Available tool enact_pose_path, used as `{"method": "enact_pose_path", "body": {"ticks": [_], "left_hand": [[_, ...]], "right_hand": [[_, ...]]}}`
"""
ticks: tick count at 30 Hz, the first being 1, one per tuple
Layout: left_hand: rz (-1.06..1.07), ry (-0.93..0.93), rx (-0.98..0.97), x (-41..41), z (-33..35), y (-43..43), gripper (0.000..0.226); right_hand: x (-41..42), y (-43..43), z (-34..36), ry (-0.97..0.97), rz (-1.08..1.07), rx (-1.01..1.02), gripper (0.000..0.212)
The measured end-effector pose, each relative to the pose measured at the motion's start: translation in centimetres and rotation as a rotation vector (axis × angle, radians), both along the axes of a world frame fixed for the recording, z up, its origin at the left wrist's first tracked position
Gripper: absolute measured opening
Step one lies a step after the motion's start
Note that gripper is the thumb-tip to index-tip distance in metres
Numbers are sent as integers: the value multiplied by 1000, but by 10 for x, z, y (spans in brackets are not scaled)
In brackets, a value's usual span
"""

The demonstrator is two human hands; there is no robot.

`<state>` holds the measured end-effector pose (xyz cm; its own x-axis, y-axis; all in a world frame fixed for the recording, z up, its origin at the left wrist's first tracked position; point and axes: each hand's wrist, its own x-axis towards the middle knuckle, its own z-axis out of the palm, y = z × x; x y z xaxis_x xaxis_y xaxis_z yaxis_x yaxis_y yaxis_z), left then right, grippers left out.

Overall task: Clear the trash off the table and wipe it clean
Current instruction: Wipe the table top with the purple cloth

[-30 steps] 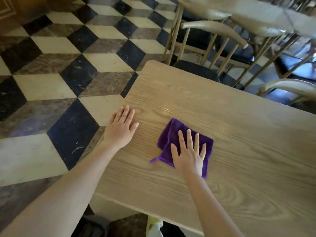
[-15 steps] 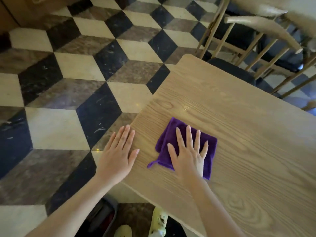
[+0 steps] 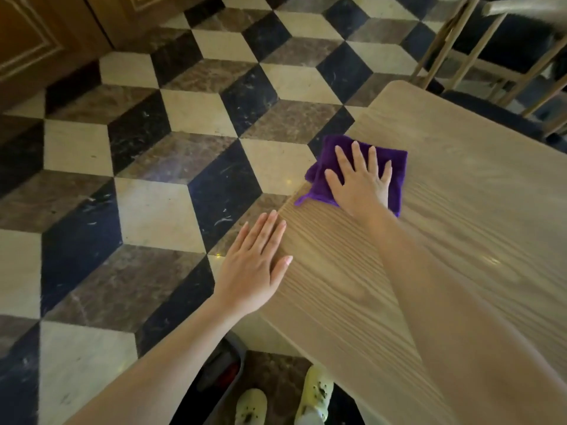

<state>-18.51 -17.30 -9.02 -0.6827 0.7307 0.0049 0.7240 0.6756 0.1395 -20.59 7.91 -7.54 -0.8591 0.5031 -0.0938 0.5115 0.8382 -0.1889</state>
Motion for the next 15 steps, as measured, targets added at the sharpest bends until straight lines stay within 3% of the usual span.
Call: {"method": "enact_pose_path", "body": {"ticks": [8,15], "left_hand": [[99,-167,298,2,5,2,66],[66,-246,381,3,13,-3,67]], "right_hand": [[82,-101,0,12,-2,-8,62],[123,-168,3,20,41,-15,63]]}}
